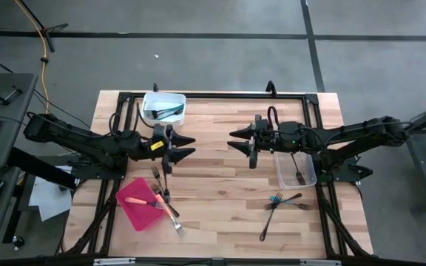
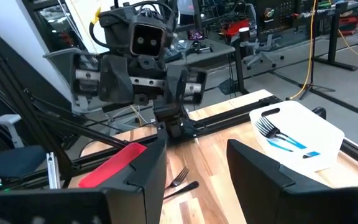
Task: Sort silverware by color (type)
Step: Put the black fork into the transparent bin
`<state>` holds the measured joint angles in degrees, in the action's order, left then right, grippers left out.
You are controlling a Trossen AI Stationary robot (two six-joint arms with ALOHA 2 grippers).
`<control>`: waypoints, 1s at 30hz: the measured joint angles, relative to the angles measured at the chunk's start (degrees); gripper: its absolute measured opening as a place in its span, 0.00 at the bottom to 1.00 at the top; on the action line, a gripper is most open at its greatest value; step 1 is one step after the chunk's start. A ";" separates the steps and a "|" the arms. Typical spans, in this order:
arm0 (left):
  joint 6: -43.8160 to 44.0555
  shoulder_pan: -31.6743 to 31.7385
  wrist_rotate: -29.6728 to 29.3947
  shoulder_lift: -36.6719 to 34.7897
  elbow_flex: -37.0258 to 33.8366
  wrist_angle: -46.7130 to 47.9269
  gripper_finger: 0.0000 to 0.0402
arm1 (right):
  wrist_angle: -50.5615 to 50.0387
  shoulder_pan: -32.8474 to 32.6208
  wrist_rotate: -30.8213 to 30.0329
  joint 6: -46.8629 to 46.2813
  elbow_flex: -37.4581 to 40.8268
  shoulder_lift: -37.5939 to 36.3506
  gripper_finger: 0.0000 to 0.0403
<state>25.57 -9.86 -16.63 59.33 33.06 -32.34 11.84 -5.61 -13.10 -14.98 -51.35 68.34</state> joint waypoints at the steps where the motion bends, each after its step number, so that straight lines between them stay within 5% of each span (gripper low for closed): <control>1: 3.84 0.46 0.89 0.00 0.50 2.05 0.49 | 0.00 0.00 0.00 0.00 0.00 -0.01 0.38; 9: 20.44 -1.27 3.73 2.42 12.86 47.25 0.49 | -0.91 0.00 -0.85 -0.17 0.00 0.00 0.38; 14: 38.89 -5.28 3.66 7.49 14.29 64.16 0.49 | -2.83 0.00 -0.87 -1.62 0.00 0.00 0.38; 21: 63.88 -10.02 8.73 17.46 10.98 68.66 0.49 | -3.77 0.00 -0.87 -1.53 0.00 0.00 0.38; 30: 67.12 -8.25 10.36 25.95 10.75 70.16 0.49 | -4.41 0.00 -0.88 -1.51 0.00 -0.01 0.38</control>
<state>92.68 -18.11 -6.27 85.29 43.81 37.82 7.42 -5.61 -13.99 -16.49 -51.35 68.32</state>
